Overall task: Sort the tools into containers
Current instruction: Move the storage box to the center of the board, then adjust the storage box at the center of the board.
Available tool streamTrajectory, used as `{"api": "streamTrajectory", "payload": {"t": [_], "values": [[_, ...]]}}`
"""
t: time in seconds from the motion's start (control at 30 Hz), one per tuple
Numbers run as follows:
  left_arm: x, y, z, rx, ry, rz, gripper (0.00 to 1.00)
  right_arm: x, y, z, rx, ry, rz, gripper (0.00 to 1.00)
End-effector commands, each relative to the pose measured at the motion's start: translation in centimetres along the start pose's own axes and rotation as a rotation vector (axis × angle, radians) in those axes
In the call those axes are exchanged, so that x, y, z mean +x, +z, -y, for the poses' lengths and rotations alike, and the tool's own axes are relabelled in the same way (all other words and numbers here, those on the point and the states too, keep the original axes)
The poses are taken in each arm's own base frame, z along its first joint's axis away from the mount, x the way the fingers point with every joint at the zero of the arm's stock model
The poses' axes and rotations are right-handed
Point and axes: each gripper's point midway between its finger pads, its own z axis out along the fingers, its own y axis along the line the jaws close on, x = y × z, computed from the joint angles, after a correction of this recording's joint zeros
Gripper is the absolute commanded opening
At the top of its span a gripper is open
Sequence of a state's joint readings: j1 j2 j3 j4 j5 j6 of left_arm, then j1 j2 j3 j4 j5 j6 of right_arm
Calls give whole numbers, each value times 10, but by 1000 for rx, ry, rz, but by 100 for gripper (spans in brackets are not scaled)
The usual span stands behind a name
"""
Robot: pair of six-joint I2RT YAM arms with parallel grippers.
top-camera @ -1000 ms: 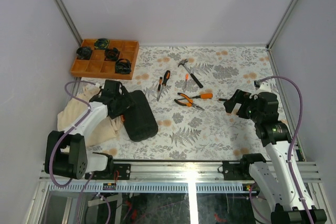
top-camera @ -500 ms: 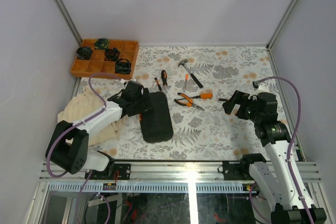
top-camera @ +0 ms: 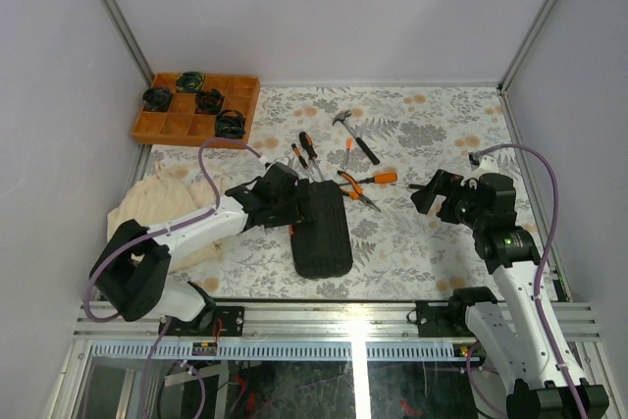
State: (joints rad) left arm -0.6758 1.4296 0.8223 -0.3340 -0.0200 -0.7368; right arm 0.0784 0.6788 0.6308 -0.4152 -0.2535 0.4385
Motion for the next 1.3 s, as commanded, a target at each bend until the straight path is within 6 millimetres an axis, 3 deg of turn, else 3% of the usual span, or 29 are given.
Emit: {"api": "streamTrajectory", "payload": {"t": [0.0,0.13,0.27,0.53,0.63,0.8,1.07,1.27], "values": [[-20,-24,1,-25,-5,85,87,-19,0,2,33,31,86,99],[-43,-51,-1,-40,6,203,100,-26,-1,12,88,22,111,99],[-51,-67,-9,-32,-15,269,100,-22,3,15,97,9,91,99],[-28,-62,-17,80,-92,207,100,11,23,-32,-208,100,-81,99],[-19,-60,-15,127,-87,188,100,22,30,-44,-234,111,-114,99],[-9,-56,-11,190,-82,172,89,45,38,-75,-273,51,-173,100],[-5,-50,-14,203,-103,177,77,69,53,-108,-319,-6,-237,82],[-2,-46,-15,210,-86,176,66,83,63,-130,-354,-36,-269,79]]}}
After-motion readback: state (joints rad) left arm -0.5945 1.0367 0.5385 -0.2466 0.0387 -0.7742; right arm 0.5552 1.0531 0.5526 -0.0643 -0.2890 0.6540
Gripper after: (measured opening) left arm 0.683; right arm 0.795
